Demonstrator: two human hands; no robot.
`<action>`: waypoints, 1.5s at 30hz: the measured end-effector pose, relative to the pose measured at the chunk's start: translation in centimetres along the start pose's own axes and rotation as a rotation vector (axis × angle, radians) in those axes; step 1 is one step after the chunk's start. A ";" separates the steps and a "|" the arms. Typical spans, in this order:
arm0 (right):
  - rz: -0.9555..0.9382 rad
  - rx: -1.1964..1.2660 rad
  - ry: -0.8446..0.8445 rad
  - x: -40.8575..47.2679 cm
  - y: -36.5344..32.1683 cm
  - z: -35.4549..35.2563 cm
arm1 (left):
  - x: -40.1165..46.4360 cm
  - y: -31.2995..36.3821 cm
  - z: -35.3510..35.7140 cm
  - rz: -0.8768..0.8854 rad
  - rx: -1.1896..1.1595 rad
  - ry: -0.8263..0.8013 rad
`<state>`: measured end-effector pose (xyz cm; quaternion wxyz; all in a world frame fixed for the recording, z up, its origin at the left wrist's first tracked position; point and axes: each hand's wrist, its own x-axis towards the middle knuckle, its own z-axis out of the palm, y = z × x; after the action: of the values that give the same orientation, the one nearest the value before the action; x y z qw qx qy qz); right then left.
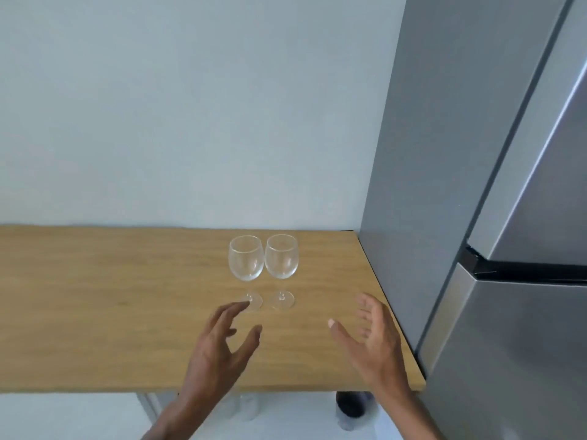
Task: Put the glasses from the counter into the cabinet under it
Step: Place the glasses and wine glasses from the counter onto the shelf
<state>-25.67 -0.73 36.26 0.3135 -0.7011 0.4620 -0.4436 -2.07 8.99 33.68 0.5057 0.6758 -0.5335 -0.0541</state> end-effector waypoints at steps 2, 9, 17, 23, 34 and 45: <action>-0.062 -0.003 0.009 2.7 -2.2 0.1 | 3.7 0.6 -1.2 0.037 0.013 0.038; -0.145 -0.022 -0.018 10.6 -4.9 4.1 | 12.7 -1.3 -1.5 0.003 0.048 0.052; 0.067 -0.120 -0.239 16.5 -2.0 12.5 | 18.3 -8.9 2.5 -0.230 -0.033 -0.145; 0.108 -0.055 -0.248 17.7 -0.1 15.4 | 19.5 -10.8 4.1 -0.255 -0.237 -0.172; 0.052 -0.047 -0.148 15.5 -3.1 12.0 | 18.0 -6.3 1.5 -0.199 -0.236 -0.165; -0.103 0.006 -0.086 6.6 -8.8 0.1 | 9.1 6.8 -2.5 -0.073 -0.239 -0.064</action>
<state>-21.17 -3.55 45.89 0.3120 -0.7412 0.4102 -0.4301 -1.14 4.04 44.19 0.5632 0.6276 -0.5140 -0.1571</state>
